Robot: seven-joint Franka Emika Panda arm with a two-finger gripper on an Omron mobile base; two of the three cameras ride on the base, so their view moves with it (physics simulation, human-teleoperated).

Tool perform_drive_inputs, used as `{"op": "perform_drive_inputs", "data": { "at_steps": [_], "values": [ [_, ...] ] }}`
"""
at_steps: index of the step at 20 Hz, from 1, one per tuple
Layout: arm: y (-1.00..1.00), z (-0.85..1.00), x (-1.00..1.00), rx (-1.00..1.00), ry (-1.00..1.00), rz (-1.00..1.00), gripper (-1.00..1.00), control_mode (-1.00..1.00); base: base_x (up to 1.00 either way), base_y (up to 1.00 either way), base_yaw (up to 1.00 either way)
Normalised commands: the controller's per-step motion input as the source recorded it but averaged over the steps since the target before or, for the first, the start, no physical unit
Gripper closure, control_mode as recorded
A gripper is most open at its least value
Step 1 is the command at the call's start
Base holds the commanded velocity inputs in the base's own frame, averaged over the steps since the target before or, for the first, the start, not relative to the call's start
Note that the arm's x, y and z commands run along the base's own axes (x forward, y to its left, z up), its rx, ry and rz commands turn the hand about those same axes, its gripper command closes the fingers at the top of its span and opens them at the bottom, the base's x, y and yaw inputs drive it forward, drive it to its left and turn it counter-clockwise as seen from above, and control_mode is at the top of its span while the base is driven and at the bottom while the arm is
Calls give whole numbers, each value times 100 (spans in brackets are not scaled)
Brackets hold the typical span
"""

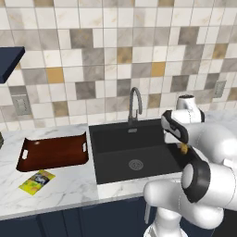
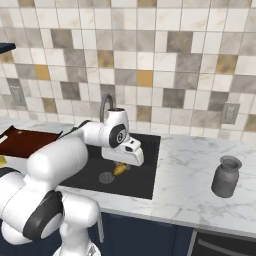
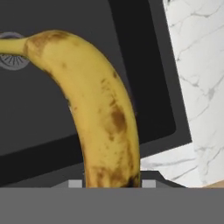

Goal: Pick up all produce items and place them in the sink. Turn on the sink faucet to wash them. Then turn the sink off and put them in the tray.

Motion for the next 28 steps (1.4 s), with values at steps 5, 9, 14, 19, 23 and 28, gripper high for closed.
{"op": "perform_drive_inputs", "data": {
  "at_steps": [5, 9, 14, 19, 23, 28],
  "values": [
    [18, -11, 18, 1, 2, 0, 100, -100, 0, 0, 0],
    [13, -17, 33, 2, 0, 2, 100, -100, 0, 0, 0],
    [16, -17, 36, 3, 0, 4, 100, -100, 0, 0, 0],
    [6, -23, 25, 5, -1, 7, 100, -100, 0, 0, 0],
    [4, -32, 20, 4, -4, 9, 100, -100, 0, 0, 0],
    [13, -39, 22, 0, -5, 7, 100, -100, 0, 0, 0]
  ]
}}
